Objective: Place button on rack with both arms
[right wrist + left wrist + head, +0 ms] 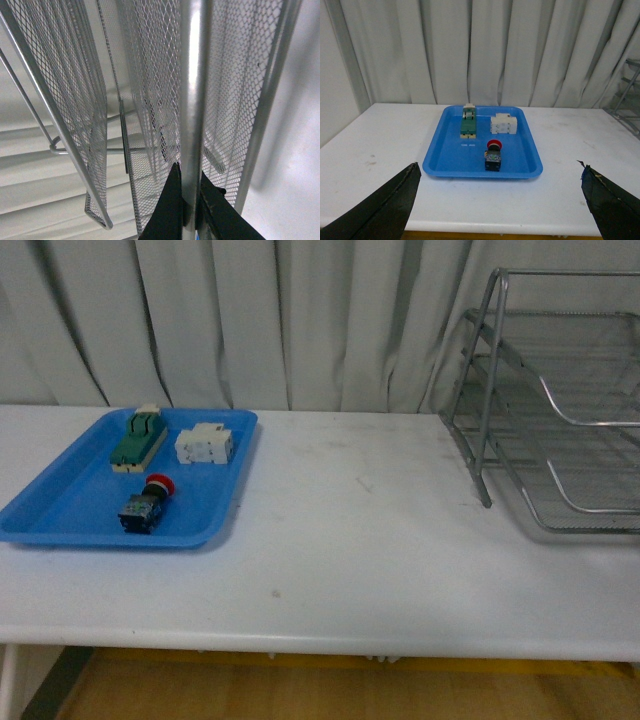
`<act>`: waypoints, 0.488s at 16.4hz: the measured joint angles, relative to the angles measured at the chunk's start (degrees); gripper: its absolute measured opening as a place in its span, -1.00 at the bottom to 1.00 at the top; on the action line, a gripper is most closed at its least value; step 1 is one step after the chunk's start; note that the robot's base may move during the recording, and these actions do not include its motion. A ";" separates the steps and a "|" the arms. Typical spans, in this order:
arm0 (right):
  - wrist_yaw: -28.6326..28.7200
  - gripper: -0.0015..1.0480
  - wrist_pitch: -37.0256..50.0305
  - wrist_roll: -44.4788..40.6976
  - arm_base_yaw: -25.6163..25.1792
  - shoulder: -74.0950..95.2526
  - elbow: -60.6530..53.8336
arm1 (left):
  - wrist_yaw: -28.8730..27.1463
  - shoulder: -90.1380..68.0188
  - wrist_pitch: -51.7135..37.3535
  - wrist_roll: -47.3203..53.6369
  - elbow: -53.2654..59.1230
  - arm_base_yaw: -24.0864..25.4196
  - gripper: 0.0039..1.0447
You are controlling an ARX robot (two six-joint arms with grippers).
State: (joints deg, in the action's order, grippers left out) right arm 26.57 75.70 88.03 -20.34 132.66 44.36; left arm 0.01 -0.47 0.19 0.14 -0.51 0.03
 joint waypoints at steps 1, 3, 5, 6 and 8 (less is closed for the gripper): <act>-0.11 -0.93 0.04 -0.02 -0.07 -0.61 -1.42 | -0.02 0.00 -0.02 0.00 0.00 0.00 0.88; -0.15 -0.93 0.33 -0.17 -0.37 -1.38 -3.48 | -0.02 0.00 -0.02 -0.02 0.00 0.00 0.88; -0.28 -0.93 0.70 -0.50 -0.68 -2.01 -5.49 | -0.02 0.00 -0.02 0.00 0.00 0.00 0.88; -0.33 -0.93 0.96 -0.66 -0.72 -2.23 -6.60 | -0.02 0.00 -0.02 0.00 0.00 0.00 0.88; -0.83 -0.93 1.31 -0.68 -0.72 -3.04 -8.70 | 0.00 0.00 0.00 0.00 0.00 0.00 0.88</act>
State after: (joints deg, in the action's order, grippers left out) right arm 25.74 77.01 87.35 -21.06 129.62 35.66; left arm 0.01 -0.47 0.19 0.14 -0.51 0.03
